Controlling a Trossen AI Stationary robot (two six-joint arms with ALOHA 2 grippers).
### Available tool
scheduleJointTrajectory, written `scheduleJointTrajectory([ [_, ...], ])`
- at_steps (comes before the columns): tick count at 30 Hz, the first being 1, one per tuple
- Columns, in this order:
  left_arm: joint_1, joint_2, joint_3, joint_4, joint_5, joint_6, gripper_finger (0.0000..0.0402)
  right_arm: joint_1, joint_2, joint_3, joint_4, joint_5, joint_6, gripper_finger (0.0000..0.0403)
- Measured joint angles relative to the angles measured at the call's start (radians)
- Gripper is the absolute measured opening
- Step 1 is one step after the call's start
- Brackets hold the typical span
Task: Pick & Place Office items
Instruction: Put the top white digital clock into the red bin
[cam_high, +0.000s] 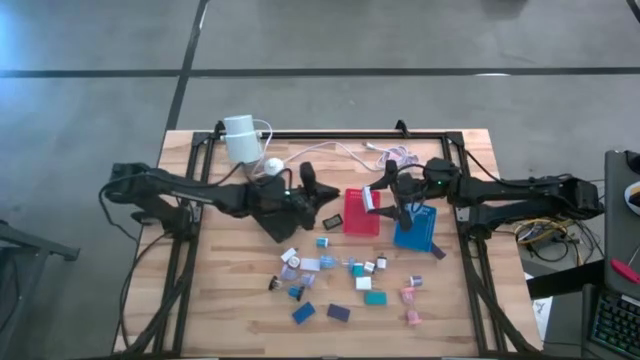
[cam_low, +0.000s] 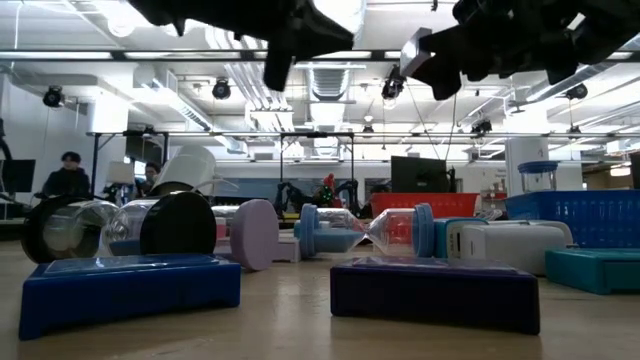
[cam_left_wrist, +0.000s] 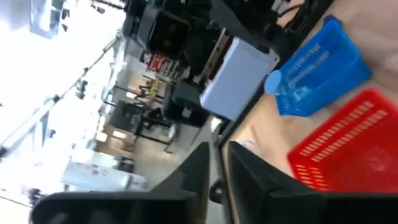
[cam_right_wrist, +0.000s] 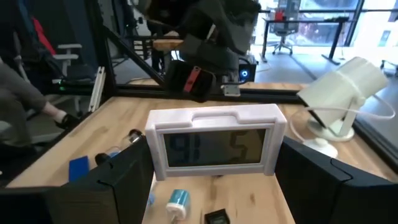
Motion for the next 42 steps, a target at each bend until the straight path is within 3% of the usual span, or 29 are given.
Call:
scheduleJointTrajectory([
  [5,-0.034,0.061,0.069,-0.006,-0.021,0.074,0.0146,0.000,-0.006,-0.003,0.001,-0.013,0.028,0.0274],
  [11,-0.067,0.112,0.096,0.006,-0.003,0.328,0.0221,0.000,-0.006,-0.003,0.002,-0.032,0.041,0.0274],
  [18,-0.066,0.218,0.167,0.146,-0.016,0.381,0.0285,0.000,-0.007,-0.001,0.029,-0.077,0.058,0.0274],
  [25,-0.064,0.311,0.241,0.145,-0.059,0.440,0.0295,0.000,-0.006,-0.003,0.047,-0.108,0.076,0.0274],
  [35,-0.043,0.334,0.279,0.142,-0.070,0.423,0.0295,0.000,0.001,-0.006,0.048,-0.107,0.074,0.0274],
  [42,-0.037,0.334,0.279,0.135,-0.051,0.400,0.0259,0.000,0.002,-0.004,0.051,-0.107,0.073,0.0274],
])
